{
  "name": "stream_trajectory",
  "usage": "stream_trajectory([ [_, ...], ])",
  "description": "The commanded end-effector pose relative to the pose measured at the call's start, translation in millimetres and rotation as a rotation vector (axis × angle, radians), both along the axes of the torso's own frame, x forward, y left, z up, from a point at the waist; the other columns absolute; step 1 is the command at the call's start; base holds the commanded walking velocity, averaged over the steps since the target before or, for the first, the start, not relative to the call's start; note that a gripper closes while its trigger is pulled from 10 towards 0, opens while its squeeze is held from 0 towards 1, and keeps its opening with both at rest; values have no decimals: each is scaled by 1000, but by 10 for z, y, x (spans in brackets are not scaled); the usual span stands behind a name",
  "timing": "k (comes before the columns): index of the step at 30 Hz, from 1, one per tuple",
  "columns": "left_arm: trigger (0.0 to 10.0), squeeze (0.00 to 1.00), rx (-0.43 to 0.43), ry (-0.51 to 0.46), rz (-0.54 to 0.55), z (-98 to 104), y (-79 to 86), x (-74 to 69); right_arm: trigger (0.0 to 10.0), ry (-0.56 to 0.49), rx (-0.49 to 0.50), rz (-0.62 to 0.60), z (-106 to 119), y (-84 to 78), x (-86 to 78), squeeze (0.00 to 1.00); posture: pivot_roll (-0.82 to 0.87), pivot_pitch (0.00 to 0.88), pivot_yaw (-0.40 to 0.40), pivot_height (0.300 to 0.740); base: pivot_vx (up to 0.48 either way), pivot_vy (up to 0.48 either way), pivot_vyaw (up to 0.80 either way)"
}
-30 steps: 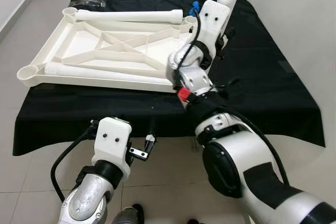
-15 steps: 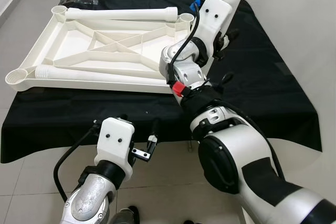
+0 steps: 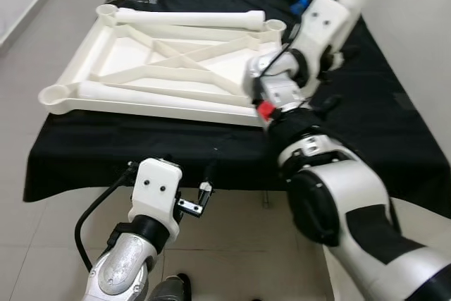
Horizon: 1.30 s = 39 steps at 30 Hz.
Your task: Building children table
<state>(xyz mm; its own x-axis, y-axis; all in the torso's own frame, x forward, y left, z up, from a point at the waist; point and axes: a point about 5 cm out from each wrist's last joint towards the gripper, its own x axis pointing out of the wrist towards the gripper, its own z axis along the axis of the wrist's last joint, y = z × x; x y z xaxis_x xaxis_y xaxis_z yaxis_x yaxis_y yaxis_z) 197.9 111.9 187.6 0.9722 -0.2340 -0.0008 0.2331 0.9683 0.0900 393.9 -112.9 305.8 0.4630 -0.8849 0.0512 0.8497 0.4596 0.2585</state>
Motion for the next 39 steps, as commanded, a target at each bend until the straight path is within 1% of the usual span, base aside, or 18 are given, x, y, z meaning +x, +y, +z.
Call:
stream_trajectory([
  [1,10000,0,9,12,-4,-37,-9,-4,10000,174,50,-74,-437,-159,-3,0,171,211,-56,740,0,0,0],
  [7,10000,0,8,12,-6,-43,-16,-1,10000,131,42,-61,-344,-122,3,0,166,206,-55,740,0,0,0],
  [8,10000,0,7,11,-9,-46,-20,4,10000,104,29,-28,-284,-51,9,0,165,203,-51,740,0,0,0],
  [9,10000,0,7,11,-9,-46,-20,4,10000,104,29,-28,-284,-51,9,0,165,203,-51,740,0,0,0],
  [10,10000,0,7,6,-11,-42,-25,20,10000,88,22,37,-245,73,19,0,166,200,-55,740,0,0,0],
  [12,10000,0,7,6,-11,-42,-25,20,10000,88,22,37,-245,73,19,0,166,200,-55,740,0,0,0],
  [13,10000,0,8,3,-9,-39,-21,27,10000,87,18,70,-238,128,25,0,165,201,-55,740,0,0,0],
  [18,10000,0,8,0,-7,-36,-15,31,10000,80,-15,98,-191,173,33,0,163,199,-56,740,0,0,0],
  [21,10000,0,8,-1,-7,-40,-19,35,10000,95,-17,110,-226,192,35,0,158,199,-58,740,0,0,0],
  [23,10000,0,6,-4,-8,-38,-28,40,10000,152,6,124,-386,215,29,0,157,199,-58,740,0,0,0],
  [24,10000,0,6,-4,-8,-38,-28,40,10000,152,6,124,-386,215,29,0,157,199,-58,740,0,0,0],
  [27,10000,0,4,-6,-6,-39,-31,45,10000,204,17,148,-528,252,21,0,157,201,-60,740,0,0,0],
  [29,10000,0,3,-4,-7,-43,-33,44,10000,220,18,162,-577,277,16,0,157,201,-60,740,0,0,0],
  [39,10000,0,-1,-2,-7,-49,-50,39,10000,233,10,267,-601,449,16,0,154,209,-64,740,0,0,0],
])
